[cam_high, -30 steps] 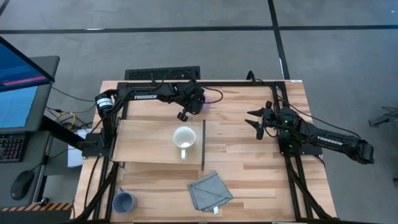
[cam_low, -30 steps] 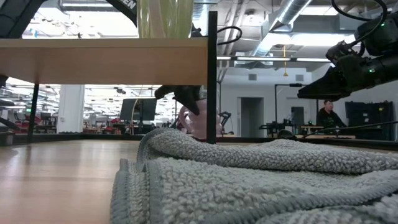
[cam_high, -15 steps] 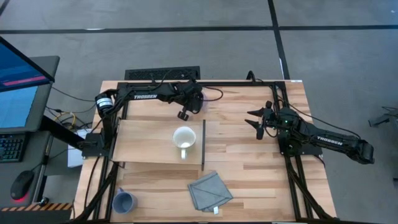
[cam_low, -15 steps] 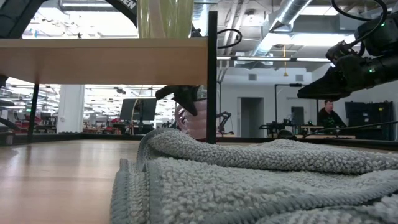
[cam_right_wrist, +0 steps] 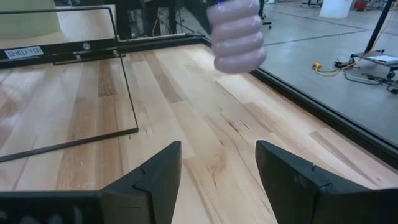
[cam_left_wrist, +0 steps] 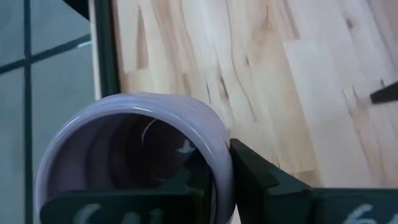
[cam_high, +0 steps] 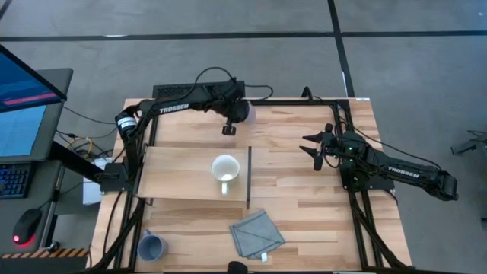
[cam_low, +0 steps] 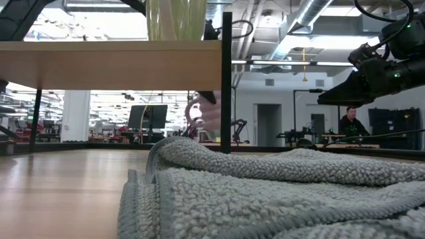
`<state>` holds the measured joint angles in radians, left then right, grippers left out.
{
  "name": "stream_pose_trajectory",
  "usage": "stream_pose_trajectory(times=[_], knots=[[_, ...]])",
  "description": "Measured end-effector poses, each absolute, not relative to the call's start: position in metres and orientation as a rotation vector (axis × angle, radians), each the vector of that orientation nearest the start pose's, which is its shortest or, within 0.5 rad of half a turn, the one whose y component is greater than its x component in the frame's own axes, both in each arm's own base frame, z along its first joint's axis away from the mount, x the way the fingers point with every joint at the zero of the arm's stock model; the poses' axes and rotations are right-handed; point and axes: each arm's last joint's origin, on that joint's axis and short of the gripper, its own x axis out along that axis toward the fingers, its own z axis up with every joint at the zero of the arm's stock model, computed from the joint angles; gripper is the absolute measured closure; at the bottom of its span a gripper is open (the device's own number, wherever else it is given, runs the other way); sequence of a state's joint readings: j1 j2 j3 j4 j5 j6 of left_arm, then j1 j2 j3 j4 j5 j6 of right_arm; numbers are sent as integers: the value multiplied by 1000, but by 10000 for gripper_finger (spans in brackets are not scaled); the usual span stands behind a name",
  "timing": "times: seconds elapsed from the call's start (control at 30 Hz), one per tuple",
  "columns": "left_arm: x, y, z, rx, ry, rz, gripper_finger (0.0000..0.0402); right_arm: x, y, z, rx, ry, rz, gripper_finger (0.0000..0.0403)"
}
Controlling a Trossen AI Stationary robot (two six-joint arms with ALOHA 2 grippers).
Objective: Stack small to large cups/mugs on shelf
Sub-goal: Put the purple mug on the shelf
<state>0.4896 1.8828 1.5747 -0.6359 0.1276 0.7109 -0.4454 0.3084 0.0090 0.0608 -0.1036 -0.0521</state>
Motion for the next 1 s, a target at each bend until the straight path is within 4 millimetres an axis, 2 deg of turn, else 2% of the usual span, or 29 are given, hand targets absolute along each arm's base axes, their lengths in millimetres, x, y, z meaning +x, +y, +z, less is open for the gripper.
stream_pose_trajectory(times=[0.2, 0.33, 0.57, 1.0], knots=[[365, 189, 296, 352, 932, 11, 376, 104, -46, 146, 14, 240, -334, 173], [357, 185, 326, 348, 872, 37, 376, 104, -46, 146, 14, 239, -334, 173], [328, 174, 367, 318, 806, 104, 376, 104, -46, 146, 13, 240, -334, 173], [278, 151, 411, 217, 787, 252, 376, 105, -47, 150, 3, 202, -336, 173]])
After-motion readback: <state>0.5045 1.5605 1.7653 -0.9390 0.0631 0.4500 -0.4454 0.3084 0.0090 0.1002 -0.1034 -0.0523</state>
